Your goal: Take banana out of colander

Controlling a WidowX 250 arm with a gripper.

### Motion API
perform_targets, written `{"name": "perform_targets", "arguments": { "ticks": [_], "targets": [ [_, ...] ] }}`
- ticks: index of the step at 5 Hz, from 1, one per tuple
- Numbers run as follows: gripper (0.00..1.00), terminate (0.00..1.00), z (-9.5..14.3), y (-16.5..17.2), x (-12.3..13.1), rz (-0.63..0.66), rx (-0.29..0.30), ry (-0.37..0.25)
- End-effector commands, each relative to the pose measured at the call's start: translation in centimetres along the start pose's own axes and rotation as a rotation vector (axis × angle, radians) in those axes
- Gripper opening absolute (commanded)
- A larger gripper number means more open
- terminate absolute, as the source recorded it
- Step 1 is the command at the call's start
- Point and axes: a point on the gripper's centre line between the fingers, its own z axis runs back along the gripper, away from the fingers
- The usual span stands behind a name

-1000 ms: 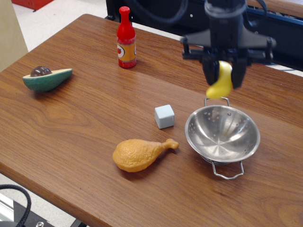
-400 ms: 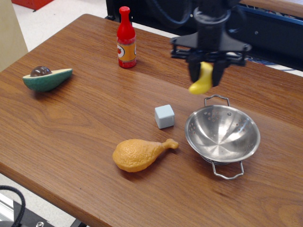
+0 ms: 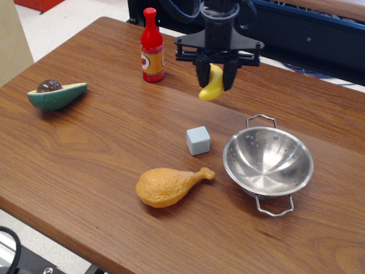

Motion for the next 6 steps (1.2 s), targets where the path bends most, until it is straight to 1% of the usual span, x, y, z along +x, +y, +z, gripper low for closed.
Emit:
{"name": "perform_targets", "arguments": {
  "ticks": [1,2,3,4,5,6],
  "targets": [
    [0.00,0.00,-1.0,1.3,2.5,0.056,0.063,-0.047],
    [0.00,0.00,-2.3,1.7,2.6,0.049,0.110,-0.064],
    [0.00,0.00,-2.4,1.6,2.2,0.043,0.111,-0.048],
    [1.00,0.00,-2.1,1.5,2.3,0.065,0.123,-0.030],
    [1.00,0.00,-0.9,1.4,2.5,0.078,0.110,-0.036],
    [1.00,0.00,0.4,1.2,2.6,0.072,0.097,-0.015]
  ]
}}
